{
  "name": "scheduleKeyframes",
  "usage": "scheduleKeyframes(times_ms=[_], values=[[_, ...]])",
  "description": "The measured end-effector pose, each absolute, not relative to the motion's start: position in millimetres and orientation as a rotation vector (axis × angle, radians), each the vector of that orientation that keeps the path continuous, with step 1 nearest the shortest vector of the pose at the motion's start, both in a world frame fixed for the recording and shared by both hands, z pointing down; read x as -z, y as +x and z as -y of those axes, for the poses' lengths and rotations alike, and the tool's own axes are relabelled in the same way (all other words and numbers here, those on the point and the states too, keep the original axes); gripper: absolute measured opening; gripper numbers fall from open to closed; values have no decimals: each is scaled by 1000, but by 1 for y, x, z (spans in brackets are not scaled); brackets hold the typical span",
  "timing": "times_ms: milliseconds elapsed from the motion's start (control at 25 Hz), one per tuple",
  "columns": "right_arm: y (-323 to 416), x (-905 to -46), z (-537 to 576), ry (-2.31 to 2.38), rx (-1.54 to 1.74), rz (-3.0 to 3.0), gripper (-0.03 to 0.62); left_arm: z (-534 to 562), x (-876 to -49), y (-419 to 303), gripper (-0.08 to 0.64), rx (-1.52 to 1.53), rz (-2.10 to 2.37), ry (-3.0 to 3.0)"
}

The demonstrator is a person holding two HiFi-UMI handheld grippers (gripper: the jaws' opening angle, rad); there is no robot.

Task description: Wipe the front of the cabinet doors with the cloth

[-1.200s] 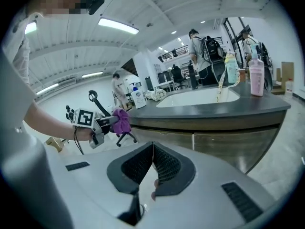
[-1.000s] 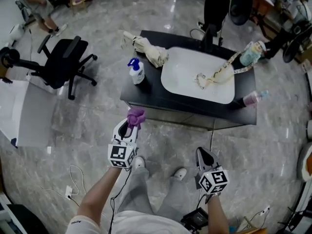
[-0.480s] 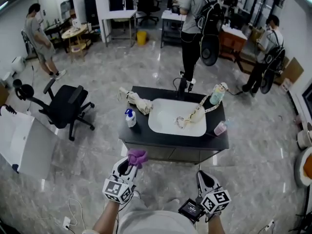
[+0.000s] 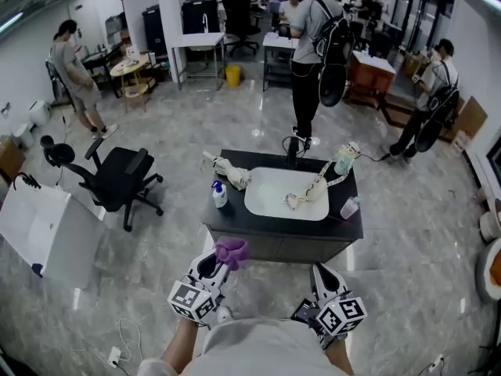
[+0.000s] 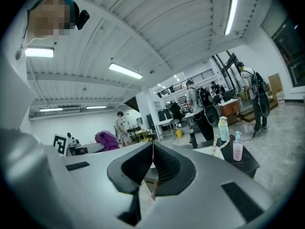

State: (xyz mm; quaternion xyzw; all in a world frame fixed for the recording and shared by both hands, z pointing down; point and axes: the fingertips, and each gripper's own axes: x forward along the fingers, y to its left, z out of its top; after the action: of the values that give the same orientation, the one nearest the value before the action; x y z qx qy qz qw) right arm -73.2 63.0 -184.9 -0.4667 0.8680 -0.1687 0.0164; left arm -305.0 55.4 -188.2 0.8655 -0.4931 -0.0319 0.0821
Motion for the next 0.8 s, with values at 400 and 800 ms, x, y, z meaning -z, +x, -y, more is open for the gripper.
scheduleKeyframes(times_ms=[400, 800], values=[[-79, 220, -82, -1484, 438, -2666, 28, -72, 233, -290, 103, 179, 1461, 2571], [-76, 229, -90, -1474, 351, -2659, 28, -81, 263, -290, 103, 289, 1446, 2585]])
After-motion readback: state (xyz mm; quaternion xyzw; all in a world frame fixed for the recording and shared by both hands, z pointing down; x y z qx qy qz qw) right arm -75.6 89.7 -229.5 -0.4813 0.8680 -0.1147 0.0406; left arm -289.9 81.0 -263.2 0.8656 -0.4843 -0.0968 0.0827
